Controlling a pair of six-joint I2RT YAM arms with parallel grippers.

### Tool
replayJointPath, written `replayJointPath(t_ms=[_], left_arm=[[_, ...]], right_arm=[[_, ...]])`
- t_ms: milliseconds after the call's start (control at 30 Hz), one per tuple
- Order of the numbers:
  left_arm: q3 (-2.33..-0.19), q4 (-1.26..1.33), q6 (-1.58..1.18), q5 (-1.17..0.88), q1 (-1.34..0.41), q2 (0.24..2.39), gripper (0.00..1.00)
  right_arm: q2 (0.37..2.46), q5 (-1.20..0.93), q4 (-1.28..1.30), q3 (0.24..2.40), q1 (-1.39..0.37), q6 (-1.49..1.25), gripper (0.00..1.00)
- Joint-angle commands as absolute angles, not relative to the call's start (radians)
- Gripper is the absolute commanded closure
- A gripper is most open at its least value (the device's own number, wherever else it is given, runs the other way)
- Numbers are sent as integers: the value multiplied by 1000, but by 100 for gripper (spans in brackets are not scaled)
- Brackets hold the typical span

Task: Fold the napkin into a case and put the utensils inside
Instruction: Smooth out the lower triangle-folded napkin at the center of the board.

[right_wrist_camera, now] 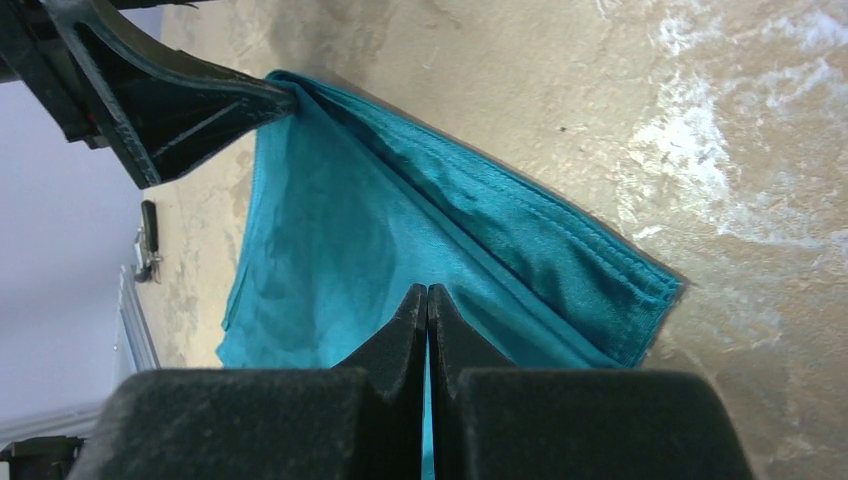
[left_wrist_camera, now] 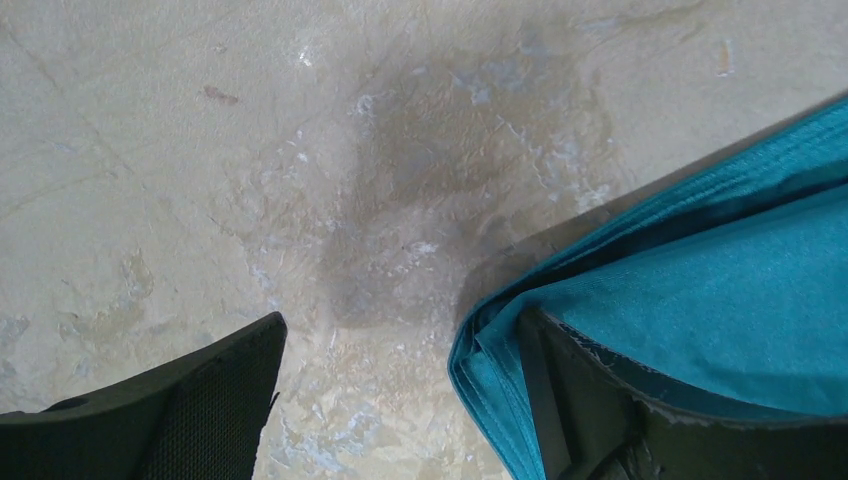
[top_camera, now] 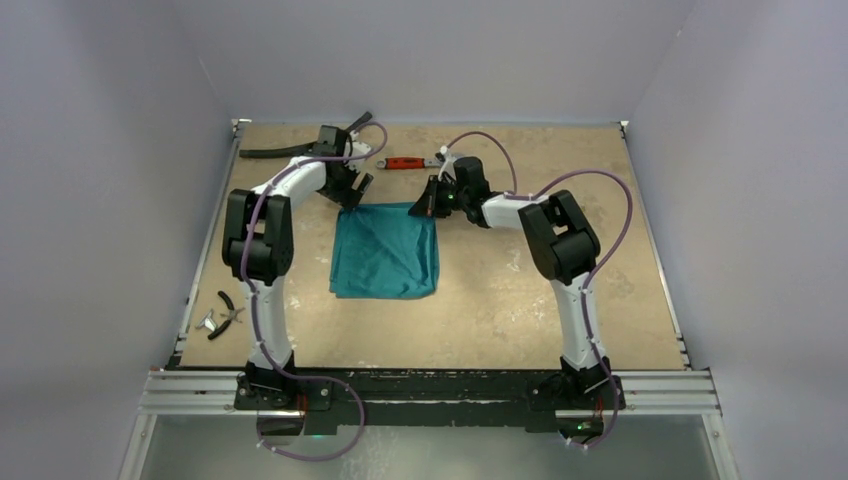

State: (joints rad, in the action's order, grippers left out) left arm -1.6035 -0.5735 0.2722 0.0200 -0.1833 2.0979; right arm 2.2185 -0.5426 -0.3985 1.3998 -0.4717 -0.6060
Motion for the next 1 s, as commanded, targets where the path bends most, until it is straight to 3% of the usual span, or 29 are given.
replayJointPath(t_ms=[0, 300, 500, 967], left_arm=[[-1605, -500, 271, 79, -177, 2093, 17], [-1571, -484, 313, 128, -175, 2054, 25], [-1565, -519, 317, 41, -176, 1997, 25], [-1545, -534, 389, 63, -131, 1999, 26]], right_arm=[[2245, -569, -439, 1435, -468, -615, 100], [2284, -553, -449, 1406, -453, -609, 100], [2288, -534, -447, 1379, -443, -601, 100], [2282, -532, -438, 1331, -436, -564, 100]])
